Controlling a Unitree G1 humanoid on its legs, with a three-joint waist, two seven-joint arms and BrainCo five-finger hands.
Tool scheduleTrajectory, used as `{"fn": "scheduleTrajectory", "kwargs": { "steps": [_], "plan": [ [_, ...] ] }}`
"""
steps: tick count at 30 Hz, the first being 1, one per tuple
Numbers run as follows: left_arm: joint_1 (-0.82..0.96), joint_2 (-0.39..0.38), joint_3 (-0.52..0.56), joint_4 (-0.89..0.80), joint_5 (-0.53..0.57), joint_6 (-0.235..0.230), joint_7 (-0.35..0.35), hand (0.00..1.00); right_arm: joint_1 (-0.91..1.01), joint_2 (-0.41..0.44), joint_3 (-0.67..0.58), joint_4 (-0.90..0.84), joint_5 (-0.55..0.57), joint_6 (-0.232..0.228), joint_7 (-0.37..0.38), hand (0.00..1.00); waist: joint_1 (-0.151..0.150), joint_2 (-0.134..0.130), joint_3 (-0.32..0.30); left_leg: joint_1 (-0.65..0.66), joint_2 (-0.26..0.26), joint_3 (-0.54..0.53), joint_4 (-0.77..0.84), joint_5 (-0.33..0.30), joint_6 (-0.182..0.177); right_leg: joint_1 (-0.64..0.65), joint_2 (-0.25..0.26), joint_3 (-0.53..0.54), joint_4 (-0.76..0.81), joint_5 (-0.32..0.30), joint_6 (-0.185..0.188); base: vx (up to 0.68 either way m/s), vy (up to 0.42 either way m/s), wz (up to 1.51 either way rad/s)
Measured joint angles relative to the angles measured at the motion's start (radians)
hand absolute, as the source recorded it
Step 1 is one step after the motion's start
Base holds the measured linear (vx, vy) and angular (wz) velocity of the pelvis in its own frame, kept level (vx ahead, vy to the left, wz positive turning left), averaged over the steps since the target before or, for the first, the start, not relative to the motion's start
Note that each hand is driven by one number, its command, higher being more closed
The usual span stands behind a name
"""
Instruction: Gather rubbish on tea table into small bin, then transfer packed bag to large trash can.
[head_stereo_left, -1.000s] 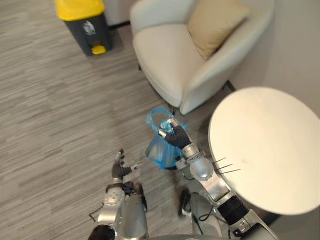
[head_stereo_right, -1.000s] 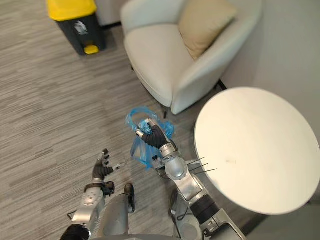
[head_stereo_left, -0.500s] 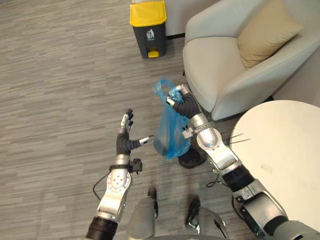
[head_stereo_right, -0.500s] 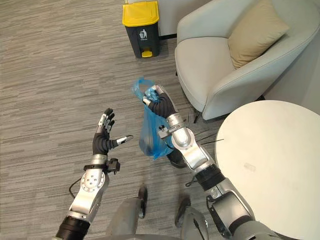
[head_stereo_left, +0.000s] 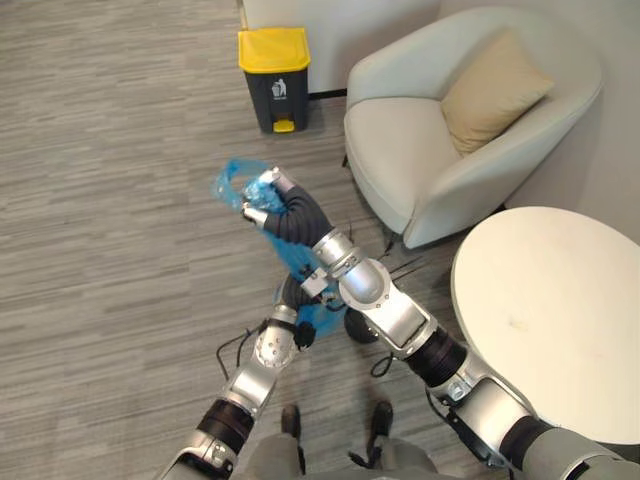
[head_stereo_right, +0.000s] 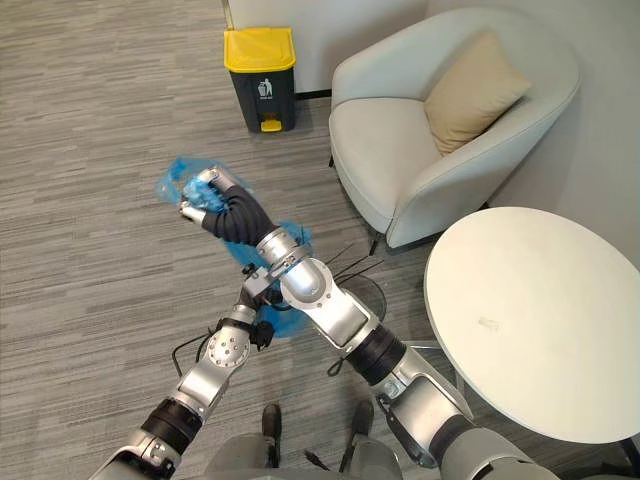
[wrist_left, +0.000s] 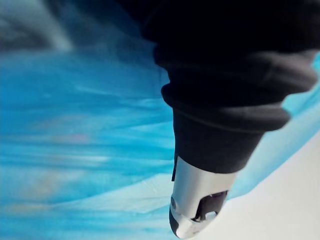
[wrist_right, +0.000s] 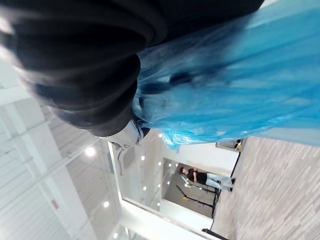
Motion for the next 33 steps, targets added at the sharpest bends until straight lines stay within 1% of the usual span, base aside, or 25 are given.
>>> {"fn": "scheduleTrajectory", "kwargs": {
  "steps": [2, 5, 7, 8, 9, 12, 15, 18, 20, 21, 23, 26, 27, 28, 29, 30, 31, 33],
  "plan": [
    [-0.007, 0.003, 0.004, 0.006, 0.000, 0.007, 0.002, 1.00, 0.000, 0.001, 0.010, 0.000, 0.046, 0.004, 0.003, 1.00, 0.003, -0.003, -0.008, 0.005, 0.008, 0.007, 0.000, 0.000, 0.000, 0.004, 0.010, 0.008, -0.009, 0.005, -0.004, -0.02, -0.021, -0.12],
    [-0.007, 0.009, 0.007, 0.007, -0.002, 0.008, 0.004, 1.00, 0.000, 0.001, 0.047, 0.000, 0.072, 0.003, 0.011, 1.00, 0.001, -0.002, -0.010, 0.021, 0.012, 0.009, -0.012, 0.001, -0.002, 0.016, 0.017, 0.012, -0.015, 0.005, -0.004, -0.02, -0.012, -0.07],
    [-0.007, 0.009, 0.007, 0.013, -0.003, 0.010, 0.004, 1.00, 0.000, 0.003, 0.087, 0.000, 0.088, 0.001, 0.042, 1.00, 0.001, -0.004, -0.016, 0.024, 0.014, 0.010, -0.017, 0.003, -0.005, 0.019, 0.020, 0.014, -0.024, 0.006, -0.005, -0.01, -0.001, -0.04],
    [-0.007, 0.009, 0.007, 0.013, -0.005, 0.010, 0.006, 1.00, 0.001, 0.003, 0.110, 0.000, 0.096, 0.001, 0.053, 0.00, 0.001, -0.004, -0.016, 0.024, 0.017, 0.010, -0.020, 0.004, -0.007, 0.019, 0.023, 0.014, -0.027, 0.008, -0.008, 0.00, -0.011, -0.03],
    [-0.007, 0.008, 0.007, 0.013, -0.005, 0.010, 0.007, 1.00, 0.007, 0.003, 0.121, 0.000, 0.096, 0.001, 0.069, 0.00, 0.002, -0.004, -0.017, 0.026, 0.020, 0.010, -0.023, 0.006, -0.010, 0.019, 0.026, 0.014, -0.027, 0.008, -0.008, 0.00, 0.000, 0.00],
    [-0.006, 0.008, 0.009, 0.012, -0.007, 0.010, 0.016, 1.00, 0.020, 0.005, 0.131, 0.000, 0.095, -0.002, 0.076, 0.00, 0.002, -0.004, -0.017, 0.030, 0.025, 0.010, -0.026, 0.010, -0.015, 0.021, 0.032, 0.016, -0.027, 0.008, -0.008, 0.00, 0.000, 0.00],
    [-0.001, -0.002, 0.014, 0.009, -0.023, 0.010, 0.019, 1.00, 0.058, 0.006, 0.136, 0.000, 0.061, -0.004, 0.091, 0.00, 0.002, -0.004, -0.017, 0.046, 0.028, 0.011, -0.030, 0.010, -0.016, 0.036, 0.036, 0.019, -0.031, 0.008, -0.008, 0.00, 0.000, 0.00],
    [0.033, -0.020, 0.062, -0.029, -0.051, 0.008, 0.029, 1.00, 0.094, 0.006, 0.136, 0.000, -0.028, -0.006, 0.090, 0.00, -0.012, -0.005, -0.018, 0.048, 0.028, 0.012, -0.032, 0.010, -0.016, 0.037, 0.040, 0.021, -0.036, 0.008, -0.008, 0.00, 0.000, 0.00],
    [0.077, -0.038, 0.100, -0.038, -0.066, 0.008, 0.042, 1.00, 0.151, -0.007, 0.109, -0.018, -0.157, -0.012, 0.086, 0.00, -0.015, -0.005, -0.029, 0.052, 0.029, 0.013, -0.036, 0.009, -0.016, 0.044, 0.045, 0.022, -0.044, 0.008, -0.008, 0.00, 0.000, 0.00],
    [0.089, -0.042, 0.110, -0.040, -0.072, 0.008, 0.043, 1.00, 0.171, -0.013, 0.098, -0.029, -0.184, -0.014, 0.085, 0.00, -0.015, -0.005, -0.033, 0.055, 0.029, 0.013, -0.039, 0.009, -0.016, 0.046, 0.045, 0.022, -0.045, 0.008, -0.008, 0.03, -0.001, 0.01],
    [0.135, -0.046, 0.149, -0.046, -0.074, 0.008, 0.049, 1.00, 0.248, -0.058, 0.069, -0.076, -0.272, -0.036, 0.069, 0.00, -0.013, -0.004, -0.043, 0.074, 0.030, 0.016, -0.050, 0.009, -0.016, 0.059, 0.048, 0.027, -0.048, 0.008, -0.008, 0.02, 0.004, -0.02],
    [0.190, -0.055, 0.219, -0.077, -0.093, 0.008, 0.062, 1.00, 0.338, -0.110, 0.014, -0.117, -0.334, -0.057, 0.065, 0.00, -0.015, -0.004, -0.047, 0.089, 0.028, 0.027, -0.071, 0.011, -0.016, 0.061, 0.047, 0.033, -0.049, 0.004, -0.003, 0.01, 0.012, -0.07],
    [0.200, -0.056, 0.232, -0.085, -0.094, 0.008, 0.062, 1.00, 0.354, -0.124, 0.002, -0.119, -0.338, -0.063, 0.065, 0.00, -0.016, -0.004, -0.047, 0.092, 0.027, 0.029, -0.074, 0.011, -0.016, 0.061, 0.047, 0.035, -0.049, 0.004, -0.003, 0.00, 0.014, -0.10],
    [0.225, -0.056, 0.255, -0.098, -0.099, 0.007, 0.061, 1.00, 0.401, -0.169, -0.027, -0.132, -0.349, -0.072, 0.067, 0.00, -0.013, -0.003, -0.048, 0.105, 0.026, 0.037, -0.089, 0.012, -0.018, 0.064, 0.047, 0.041, -0.049, 0.003, -0.003, 0.01, 0.009, -0.08],
    [0.235, -0.055, 0.265, -0.102, -0.105, 0.006, 0.061, 1.00, 0.415, -0.187, -0.034, -0.137, -0.352, -0.073, 0.067, 0.00, -0.014, -0.002, -0.048, 0.110, 0.025, 0.037, -0.094, 0.013, -0.018, 0.067, 0.047, 0.041, -0.049, 0.002, -0.003, 0.02, 0.009, -0.08],
    [0.254, -0.058, 0.285, -0.104, -0.112, 0.005, 0.061, 1.00, 0.454, -0.230, -0.062, -0.151, -0.365, -0.083, 0.069, 0.00, -0.014, -0.002, -0.050, 0.121, 0.025, 0.040, -0.102, 0.014, -0.020, 0.072, 0.047, 0.042, -0.050, 0.000, -0.001, 0.00, 0.000, 0.00],
    [0.265, -0.058, 0.295, -0.104, -0.112, 0.005, 0.060, 1.00, 0.478, -0.256, -0.079, -0.158, -0.368, -0.086, 0.070, 0.00, -0.015, -0.001, -0.054, 0.121, 0.025, 0.040, -0.102, 0.014, -0.020, 0.072, 0.048, 0.043, -0.050, -0.001, -0.001, 0.00, 0.000, 0.00],
    [0.296, -0.058, 0.324, -0.104, -0.116, 0.004, 0.059, 1.00, 0.567, -0.309, -0.152, -0.187, -0.367, -0.098, 0.073, 0.00, -0.014, 0.005, -0.063, 0.119, 0.024, 0.039, -0.103, 0.014, -0.021, 0.073, 0.047, 0.041, -0.055, -0.001, -0.001, 0.02, 0.000, 0.02]
  ]
}}
